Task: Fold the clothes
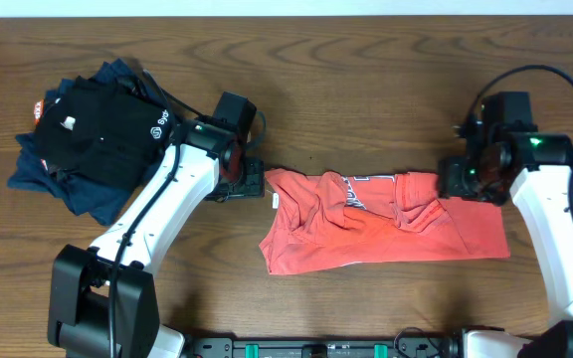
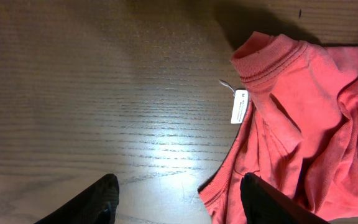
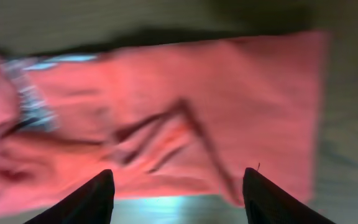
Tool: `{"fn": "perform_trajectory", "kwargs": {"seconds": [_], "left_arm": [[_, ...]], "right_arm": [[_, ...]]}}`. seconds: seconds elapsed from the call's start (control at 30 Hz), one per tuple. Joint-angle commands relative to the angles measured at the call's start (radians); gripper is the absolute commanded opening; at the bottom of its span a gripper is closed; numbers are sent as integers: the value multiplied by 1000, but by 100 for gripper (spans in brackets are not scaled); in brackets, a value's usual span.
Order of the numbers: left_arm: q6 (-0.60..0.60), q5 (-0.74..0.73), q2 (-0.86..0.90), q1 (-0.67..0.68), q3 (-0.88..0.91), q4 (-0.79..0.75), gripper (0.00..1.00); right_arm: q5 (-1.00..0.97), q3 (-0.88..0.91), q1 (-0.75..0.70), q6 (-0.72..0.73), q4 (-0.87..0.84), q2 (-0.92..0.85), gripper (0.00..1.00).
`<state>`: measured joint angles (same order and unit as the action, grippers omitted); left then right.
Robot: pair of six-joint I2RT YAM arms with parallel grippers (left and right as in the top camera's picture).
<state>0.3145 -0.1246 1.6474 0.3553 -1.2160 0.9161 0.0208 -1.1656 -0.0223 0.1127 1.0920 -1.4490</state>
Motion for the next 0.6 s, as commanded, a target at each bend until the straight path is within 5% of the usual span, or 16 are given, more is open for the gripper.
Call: {"fn": "perform_trajectory", "kwargs": {"seconds": [0.0, 0.27, 0.43, 0.57], "left_arm": [[-2, 2, -4, -2, -19, 3, 64], [-2, 2, -4, -2, -19, 3, 64], [-2, 2, -4, -2, -19, 4, 65], [-2, 2, -4, -2, -19, 3, 64]], "right_arm": [[-142, 73, -34, 51, -39, -26, 63], [-69, 303, -35, 48, -295, -43, 59], [-61, 380, -35, 51, -341, -43, 59], [128, 388, -35, -19, -340, -43, 59]]}}
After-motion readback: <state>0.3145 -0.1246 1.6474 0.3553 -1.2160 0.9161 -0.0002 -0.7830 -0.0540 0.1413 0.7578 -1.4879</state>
